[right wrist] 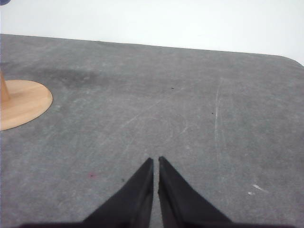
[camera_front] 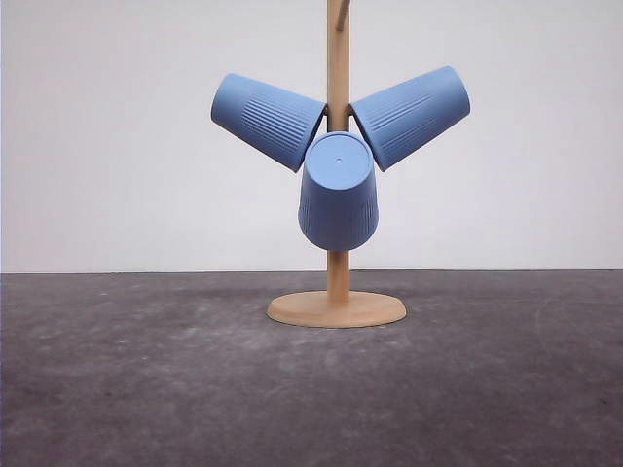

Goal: Place three cups

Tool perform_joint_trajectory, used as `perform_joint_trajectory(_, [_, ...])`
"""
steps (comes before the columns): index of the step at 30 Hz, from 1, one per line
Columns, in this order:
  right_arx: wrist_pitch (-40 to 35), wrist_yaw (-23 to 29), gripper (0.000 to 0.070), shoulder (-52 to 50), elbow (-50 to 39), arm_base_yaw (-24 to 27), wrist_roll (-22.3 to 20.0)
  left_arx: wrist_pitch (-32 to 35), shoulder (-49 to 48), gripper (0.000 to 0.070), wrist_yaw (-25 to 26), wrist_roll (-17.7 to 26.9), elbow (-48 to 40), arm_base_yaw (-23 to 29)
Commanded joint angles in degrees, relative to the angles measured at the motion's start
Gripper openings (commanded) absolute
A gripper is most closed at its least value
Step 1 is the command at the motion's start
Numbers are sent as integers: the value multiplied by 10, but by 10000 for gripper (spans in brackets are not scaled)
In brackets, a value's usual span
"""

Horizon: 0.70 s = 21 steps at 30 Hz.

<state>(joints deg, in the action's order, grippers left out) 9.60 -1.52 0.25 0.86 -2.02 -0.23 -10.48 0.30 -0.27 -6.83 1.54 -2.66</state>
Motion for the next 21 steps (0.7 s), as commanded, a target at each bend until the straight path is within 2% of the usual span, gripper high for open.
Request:
perform_joint_trajectory(1, [-7,1,18,0,-2,0,-4,-3,-1,11,-1,7,-8,0])
perform_joint_trajectory(21, [-7,1,18,0,-2,0,-4,-3,-1,11,-1,7,-8,0])
